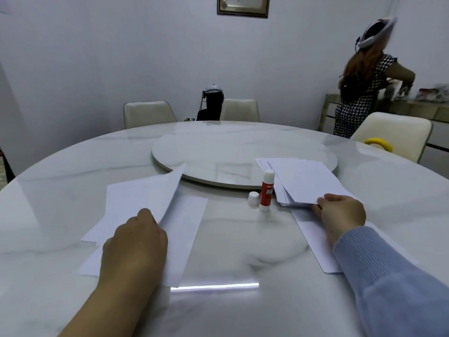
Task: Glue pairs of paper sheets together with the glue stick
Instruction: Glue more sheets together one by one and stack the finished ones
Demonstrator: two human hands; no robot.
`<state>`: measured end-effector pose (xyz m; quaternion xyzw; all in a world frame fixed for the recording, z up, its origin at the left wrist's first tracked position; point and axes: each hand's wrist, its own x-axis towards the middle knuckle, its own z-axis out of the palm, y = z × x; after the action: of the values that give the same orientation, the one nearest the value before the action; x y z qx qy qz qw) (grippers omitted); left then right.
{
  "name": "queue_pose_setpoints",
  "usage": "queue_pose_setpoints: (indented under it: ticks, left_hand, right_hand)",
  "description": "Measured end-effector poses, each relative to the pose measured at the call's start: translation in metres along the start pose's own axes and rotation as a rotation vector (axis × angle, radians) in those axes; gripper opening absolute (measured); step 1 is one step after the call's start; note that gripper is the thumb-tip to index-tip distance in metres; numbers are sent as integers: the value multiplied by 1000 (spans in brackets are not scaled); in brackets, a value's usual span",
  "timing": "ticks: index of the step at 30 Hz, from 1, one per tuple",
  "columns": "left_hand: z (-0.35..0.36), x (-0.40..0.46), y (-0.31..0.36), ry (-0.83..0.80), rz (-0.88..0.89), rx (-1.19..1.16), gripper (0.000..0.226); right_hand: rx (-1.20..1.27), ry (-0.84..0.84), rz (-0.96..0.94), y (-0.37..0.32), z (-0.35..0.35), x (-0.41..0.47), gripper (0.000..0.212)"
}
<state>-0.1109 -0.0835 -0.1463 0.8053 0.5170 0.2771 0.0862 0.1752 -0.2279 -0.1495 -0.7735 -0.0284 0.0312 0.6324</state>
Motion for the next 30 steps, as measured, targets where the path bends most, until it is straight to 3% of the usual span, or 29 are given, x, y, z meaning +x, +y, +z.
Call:
queue_pose_setpoints:
  ticks: [5, 7, 9, 11, 15, 21, 27, 30]
  left_hand:
    - [-2, -4, 2, 93, 24, -123, 16]
    - [-4, -7, 5, 130, 61, -164, 16]
    - [-6, -13, 10, 138, 122, -194, 14]
    - [-6, -18, 15, 100, 193, -221, 11]
    - [-5, -25, 21, 31, 274, -196, 12]
    - [-3, -27, 20, -4, 338, -113, 18]
    - [-15, -25, -1, -236, 516, -149, 12]
    - [-38, -23, -22, -478, 660, -186, 19]
  right_hand:
    - [50, -54, 19, -1, -4, -4, 26]
    - [-52, -42, -55, -5, -5, -12, 22]
    - [-162, -72, -252, -11, -2, -22, 28]
    - [-211, -216, -412, -19, 8, -34, 39]
    - [-357, -376, -438, -28, 33, -39, 59]
    - [-292, -337, -411, -22, 56, -33, 35]
    - [-143, -184, -500, -38, 28, -33, 21]
    - [-5, -149, -572, -53, -14, -39, 14]
